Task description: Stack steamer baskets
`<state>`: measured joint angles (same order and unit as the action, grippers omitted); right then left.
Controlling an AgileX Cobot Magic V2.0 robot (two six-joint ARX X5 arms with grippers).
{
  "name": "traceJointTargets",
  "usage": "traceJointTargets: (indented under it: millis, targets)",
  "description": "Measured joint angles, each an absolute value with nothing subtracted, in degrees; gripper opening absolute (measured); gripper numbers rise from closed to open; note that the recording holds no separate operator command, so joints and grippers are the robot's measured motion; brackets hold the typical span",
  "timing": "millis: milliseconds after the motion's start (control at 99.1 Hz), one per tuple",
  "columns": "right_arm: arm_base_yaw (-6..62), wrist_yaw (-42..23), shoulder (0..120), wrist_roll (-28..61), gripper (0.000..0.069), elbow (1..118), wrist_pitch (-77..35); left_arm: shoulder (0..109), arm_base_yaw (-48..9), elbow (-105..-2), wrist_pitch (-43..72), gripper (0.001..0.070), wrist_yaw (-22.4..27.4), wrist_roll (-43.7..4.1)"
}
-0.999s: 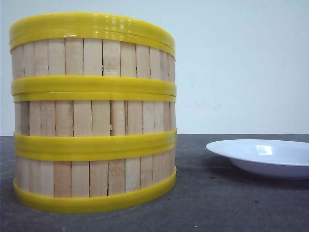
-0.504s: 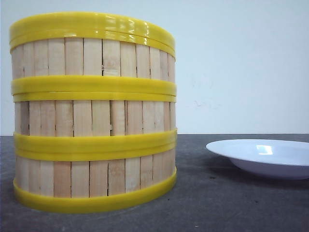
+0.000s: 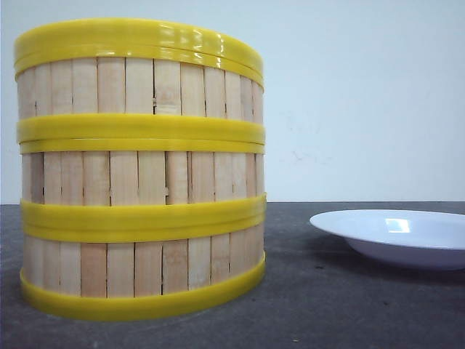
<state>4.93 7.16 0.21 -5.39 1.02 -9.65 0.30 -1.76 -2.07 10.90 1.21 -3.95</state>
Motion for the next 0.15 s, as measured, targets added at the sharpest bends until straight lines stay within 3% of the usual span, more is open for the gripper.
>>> traceJointTargets:
  millis: [151]
  targets:
    - [4.9, 7.2, 0.2, -5.4, 0.0009, 1.0, -9.6, 0.3, -1.8, -2.1, 10.9, 0.0017, 1.2, -4.0]
